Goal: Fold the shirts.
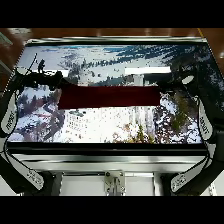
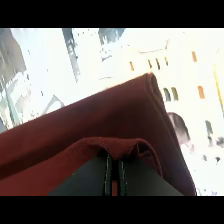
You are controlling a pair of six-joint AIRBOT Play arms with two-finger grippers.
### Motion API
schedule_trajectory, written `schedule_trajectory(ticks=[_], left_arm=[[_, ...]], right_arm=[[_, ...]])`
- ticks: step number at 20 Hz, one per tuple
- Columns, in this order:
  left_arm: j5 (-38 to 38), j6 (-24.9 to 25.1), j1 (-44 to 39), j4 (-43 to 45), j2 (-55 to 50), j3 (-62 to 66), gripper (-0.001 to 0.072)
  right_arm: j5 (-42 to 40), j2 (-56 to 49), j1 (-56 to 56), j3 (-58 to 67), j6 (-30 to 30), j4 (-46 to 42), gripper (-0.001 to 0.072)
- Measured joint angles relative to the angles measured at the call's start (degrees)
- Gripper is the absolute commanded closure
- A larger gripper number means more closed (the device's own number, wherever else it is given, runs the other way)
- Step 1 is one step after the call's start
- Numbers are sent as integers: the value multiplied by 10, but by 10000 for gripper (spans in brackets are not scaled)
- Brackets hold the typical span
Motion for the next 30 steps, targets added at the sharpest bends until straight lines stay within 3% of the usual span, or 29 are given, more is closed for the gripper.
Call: schedule_trajectory(ticks=[3,4,6,7,8,9,10,15,20,26,27,28,29,30], left_arm=[[25,-4,0,-20,-10,3,661],[27,-6,0,-24,-14,3,616],[19,-12,0,-29,-21,4,447],[10,-14,0,-29,-24,4,363],[0,-17,0,-31,-26,5,362],[-7,-22,2,-34,-27,6,363],[-15,-30,4,-34,-28,8,362],[-85,-41,26,-38,-28,33,366],[-147,-3,32,-58,-19,47,367],[-165,43,10,-107,-10,50,386],[-164,52,5,-115,-9,50,386],[-163,59,0,-124,-6,50,386],[-159,64,-5,-133,-3,50,390],[-159,68,-11,-139,-2,50,536]], right_arm=[[-23,-10,1,3,1,9,640],[-24,-12,1,4,2,10,640],[-16,-15,1,4,2,7,638],[-5,-16,1,4,2,3,595],[9,-16,1,4,2,-5,467],[25,-17,1,4,2,-17,225],[38,-17,1,4,1,-26,50],[70,2,-11,4,-17,-52,36],[71,7,-43,5,-10,-34,36],[90,-35,-37,5,-5,58,41],[92,-40,-33,6,-6,66,140],[97,-45,-29,6,-4,70,335],[101,-49,-26,5,0,70,576],[105,-51,-23,4,0,69,647]])
